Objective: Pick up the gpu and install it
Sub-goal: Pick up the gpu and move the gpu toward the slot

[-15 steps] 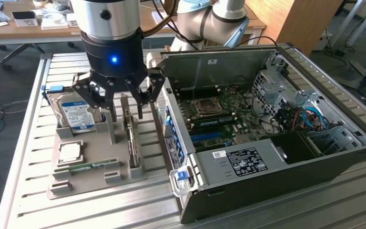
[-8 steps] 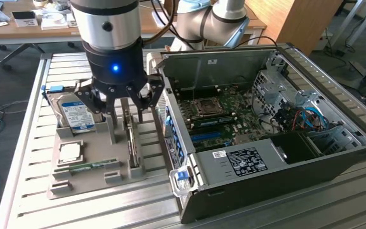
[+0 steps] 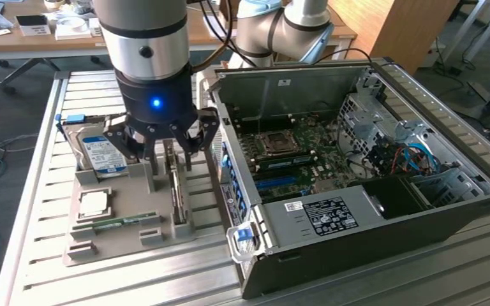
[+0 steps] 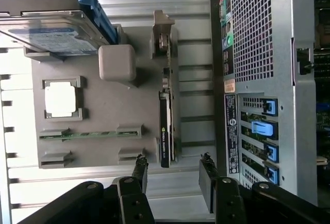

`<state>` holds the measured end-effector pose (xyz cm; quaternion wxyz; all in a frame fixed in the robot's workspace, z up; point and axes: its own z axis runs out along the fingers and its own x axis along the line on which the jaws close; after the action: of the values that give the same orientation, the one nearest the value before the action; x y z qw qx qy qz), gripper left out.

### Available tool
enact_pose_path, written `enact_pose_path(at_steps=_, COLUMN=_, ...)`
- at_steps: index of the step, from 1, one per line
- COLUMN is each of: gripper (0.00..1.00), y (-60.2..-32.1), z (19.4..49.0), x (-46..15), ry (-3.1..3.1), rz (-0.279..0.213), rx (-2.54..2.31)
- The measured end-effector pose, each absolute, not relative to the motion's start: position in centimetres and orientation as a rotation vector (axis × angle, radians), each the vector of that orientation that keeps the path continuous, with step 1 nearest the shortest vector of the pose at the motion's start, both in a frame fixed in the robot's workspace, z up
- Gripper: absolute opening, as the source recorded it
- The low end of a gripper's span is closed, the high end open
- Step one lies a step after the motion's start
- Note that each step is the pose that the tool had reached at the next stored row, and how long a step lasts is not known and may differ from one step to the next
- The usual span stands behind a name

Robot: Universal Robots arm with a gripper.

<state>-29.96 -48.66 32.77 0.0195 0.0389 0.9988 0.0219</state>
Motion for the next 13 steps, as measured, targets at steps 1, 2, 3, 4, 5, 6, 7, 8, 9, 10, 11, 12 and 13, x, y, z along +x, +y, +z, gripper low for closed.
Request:
enact_pose_path(at_steps=1, gripper=0.53, y=-48.7, z=32.6, x=-30.0, ry=3.100, rz=0.068, rx=0.121)
enact_pose_path(at_steps=2, gripper=0.53, y=-48.6, z=32.4, x=-30.0, ry=3.099, rz=0.068, rx=0.121)
enact_pose_path(at_steps=3, gripper=0.53, y=-48.6, z=32.2, x=-30.0, ry=3.099, rz=0.068, rx=0.121)
enact_pose_path(at_steps=4, gripper=0.53, y=-48.6, z=32.1, x=-30.0, ry=3.100, rz=0.068, rx=0.121)
enact_pose_path(at_steps=5, gripper=0.53, y=-48.5, z=31.9, x=-30.0, ry=3.100, rz=0.068, rx=0.121)
enact_pose_path(at_steps=6, gripper=0.53, y=-48.5, z=31.7, x=-30.0, ry=3.100, rz=0.068, rx=0.121)
enact_pose_path(at_steps=7, gripper=0.53, y=-48.4, z=31.6, x=-30.0, ry=3.100, rz=0.067, rx=0.121)
enact_pose_path(at_steps=8, gripper=0.53, y=-48.4, z=31.5, x=-30.0, ry=3.100, rz=0.068, rx=0.121)
enact_pose_path(at_steps=9, gripper=0.53, y=-48.3, z=31.4, x=-30.0, ry=3.099, rz=0.068, rx=0.121)
enact_pose_path(at_steps=10, gripper=0.53, y=-48.3, z=31.4, x=-30.0, ry=3.100, rz=0.068, rx=0.121)
enact_pose_path(at_steps=11, gripper=0.53, y=-48.3, z=31.3, x=-30.0, ry=3.100, rz=0.068, rx=0.121)
enact_pose_path(at_steps=12, gripper=0.53, y=-48.2, z=31.2, x=-30.0, ry=3.099, rz=0.068, rx=0.121)
enact_pose_path(at_steps=13, gripper=0.53, y=-48.2, z=31.1, x=-30.0, ry=3.099, rz=0.069, rx=0.121)
